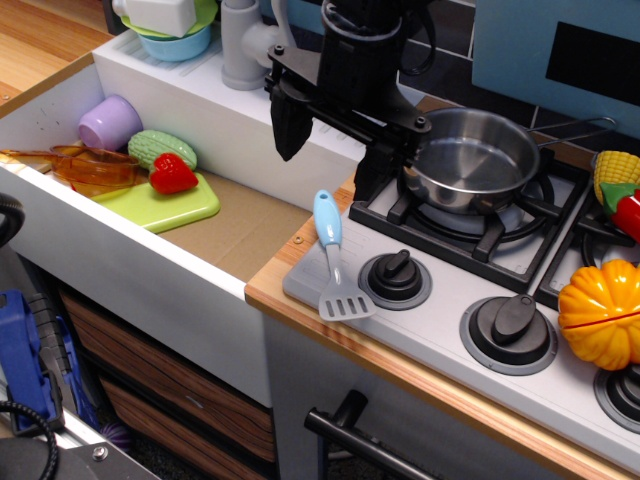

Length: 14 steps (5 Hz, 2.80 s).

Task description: Put spatula in pan

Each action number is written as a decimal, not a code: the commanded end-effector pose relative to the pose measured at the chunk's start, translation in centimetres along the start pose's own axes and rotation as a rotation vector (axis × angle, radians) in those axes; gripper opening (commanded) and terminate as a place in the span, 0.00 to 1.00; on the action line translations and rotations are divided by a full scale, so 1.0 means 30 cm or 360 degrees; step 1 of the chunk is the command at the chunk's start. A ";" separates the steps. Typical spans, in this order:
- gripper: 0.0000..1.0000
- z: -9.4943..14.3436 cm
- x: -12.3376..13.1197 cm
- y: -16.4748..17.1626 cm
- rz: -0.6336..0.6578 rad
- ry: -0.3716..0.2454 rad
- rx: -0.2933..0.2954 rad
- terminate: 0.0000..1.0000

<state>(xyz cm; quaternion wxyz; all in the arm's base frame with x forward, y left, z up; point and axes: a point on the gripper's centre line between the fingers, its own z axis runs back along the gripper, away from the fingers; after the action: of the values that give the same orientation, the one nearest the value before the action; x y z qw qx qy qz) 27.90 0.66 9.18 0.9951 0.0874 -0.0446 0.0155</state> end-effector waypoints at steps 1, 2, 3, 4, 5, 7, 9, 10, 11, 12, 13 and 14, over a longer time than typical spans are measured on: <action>1.00 0.000 0.000 0.000 0.0000 0.0000 0.0000 0.00; 1.00 -0.024 0.013 0.017 0.0108 -0.0024 -0.0048 0.00; 1.00 -0.055 0.017 0.025 0.0200 -0.0064 -0.0057 0.00; 1.00 -0.088 0.017 0.033 0.0256 -0.0094 -0.0068 0.00; 1.00 -0.104 0.038 0.041 0.0295 -0.0093 -0.0113 0.00; 1.00 -0.137 0.062 0.038 0.0347 -0.0076 -0.0182 0.00; 1.00 -0.170 0.037 0.029 0.0368 -0.0083 -0.0174 0.00; 1.00 -0.186 0.021 0.025 0.0388 -0.0090 -0.0188 0.00; 1.00 -0.212 0.009 0.015 0.0401 -0.0103 -0.0210 0.00; 1.00 -0.223 0.006 0.007 0.0404 -0.0117 -0.0190 0.00; 0.00 -0.232 0.004 0.003 0.0379 -0.0105 -0.0201 0.00; 0.00 -0.228 0.002 0.002 0.0374 -0.0098 -0.0197 0.00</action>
<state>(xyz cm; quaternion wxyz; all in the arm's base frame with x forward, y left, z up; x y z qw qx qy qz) 27.70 2.22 2.37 0.9921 0.0346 -0.0464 0.1116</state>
